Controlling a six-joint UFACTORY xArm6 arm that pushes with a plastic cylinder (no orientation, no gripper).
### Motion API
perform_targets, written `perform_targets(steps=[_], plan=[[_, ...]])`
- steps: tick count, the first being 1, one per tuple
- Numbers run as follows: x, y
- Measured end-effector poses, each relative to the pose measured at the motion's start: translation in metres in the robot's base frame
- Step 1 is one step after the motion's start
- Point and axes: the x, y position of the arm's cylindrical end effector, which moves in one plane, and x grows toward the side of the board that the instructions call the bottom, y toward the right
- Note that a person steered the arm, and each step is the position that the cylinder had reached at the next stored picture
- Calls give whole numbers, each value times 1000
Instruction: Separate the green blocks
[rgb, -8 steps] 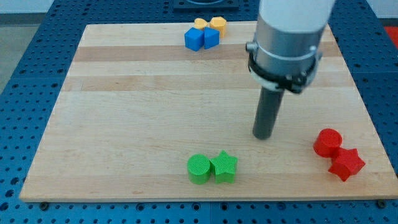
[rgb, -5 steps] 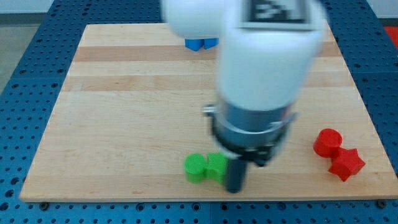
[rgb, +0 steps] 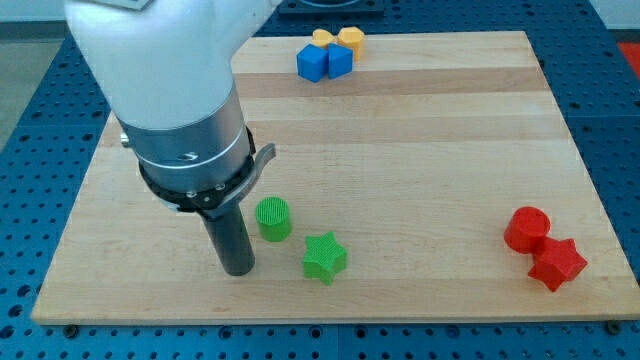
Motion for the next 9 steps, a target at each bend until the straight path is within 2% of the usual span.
perform_targets(steps=[2, 3, 4, 5, 7, 8, 9], plan=[[-80, -52], [-50, -50], [-25, -9], [-22, 28], [-88, 39], [-66, 42], [-66, 78]])
